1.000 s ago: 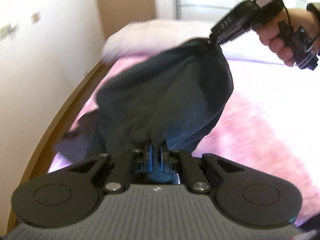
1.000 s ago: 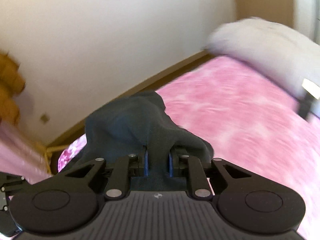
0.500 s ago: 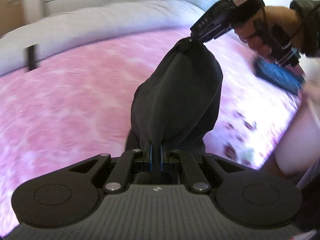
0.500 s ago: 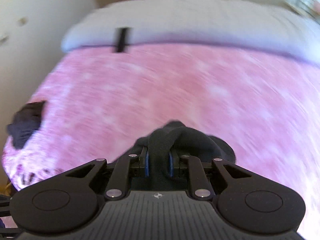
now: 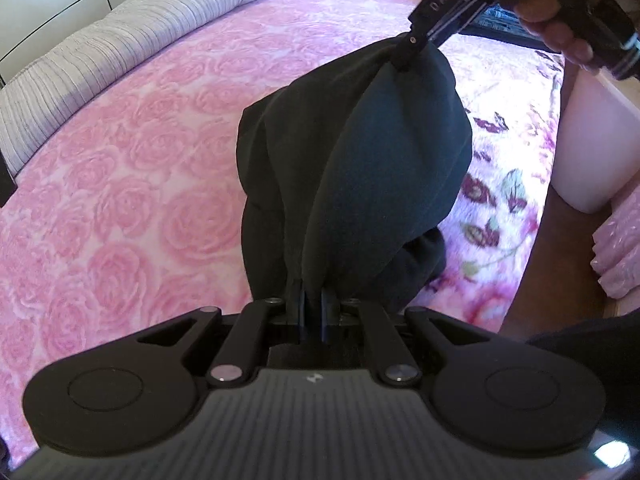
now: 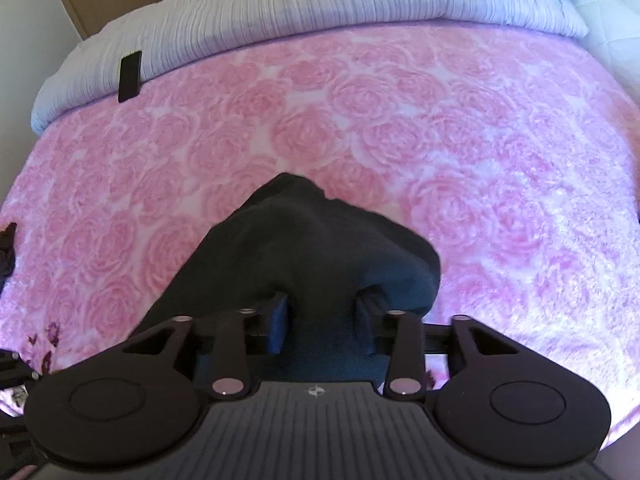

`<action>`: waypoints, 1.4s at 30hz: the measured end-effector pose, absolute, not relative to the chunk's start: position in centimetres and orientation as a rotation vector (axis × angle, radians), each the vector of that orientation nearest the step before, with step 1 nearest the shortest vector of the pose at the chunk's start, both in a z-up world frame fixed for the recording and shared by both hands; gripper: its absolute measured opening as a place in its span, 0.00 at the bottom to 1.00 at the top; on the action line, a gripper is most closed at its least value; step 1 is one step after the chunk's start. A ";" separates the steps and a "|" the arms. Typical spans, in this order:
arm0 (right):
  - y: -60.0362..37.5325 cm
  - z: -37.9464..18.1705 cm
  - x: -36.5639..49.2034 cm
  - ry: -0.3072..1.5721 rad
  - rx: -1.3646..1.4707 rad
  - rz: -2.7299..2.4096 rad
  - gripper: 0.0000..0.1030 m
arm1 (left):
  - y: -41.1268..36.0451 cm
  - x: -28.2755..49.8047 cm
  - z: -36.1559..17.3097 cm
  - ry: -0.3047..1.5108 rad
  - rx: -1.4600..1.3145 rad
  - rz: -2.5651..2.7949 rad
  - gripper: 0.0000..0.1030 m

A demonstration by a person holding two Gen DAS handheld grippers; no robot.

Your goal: Fold clothes

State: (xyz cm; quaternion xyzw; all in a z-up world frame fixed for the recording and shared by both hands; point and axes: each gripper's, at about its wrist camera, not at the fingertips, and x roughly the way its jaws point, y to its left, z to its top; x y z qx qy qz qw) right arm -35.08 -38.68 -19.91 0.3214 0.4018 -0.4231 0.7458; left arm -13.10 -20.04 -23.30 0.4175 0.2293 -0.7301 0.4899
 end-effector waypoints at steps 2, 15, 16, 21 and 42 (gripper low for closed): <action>-37.6 -20.2 -34.5 0.889 0.673 -0.941 0.56 | -19.7 -12.6 -23.9 0.549 1.009 -1.791 0.05; -36.2 -25.0 -38.5 0.766 0.565 -0.890 0.85 | -18.1 -10.7 -28.4 0.528 0.757 -1.717 0.06; -36.1 -26.2 -39.2 0.726 0.578 -0.877 0.85 | -17.6 -11.0 -28.9 0.508 0.752 -1.706 0.06; -35.5 -31.3 -41.7 0.530 0.652 -0.819 0.78 | -15.9 -12.5 -31.3 0.412 0.722 -1.660 0.06; -24.0 -28.8 -48.7 0.263 0.514 -1.104 0.19 | -2.2 -22.7 -29.9 0.169 0.676 -1.947 0.04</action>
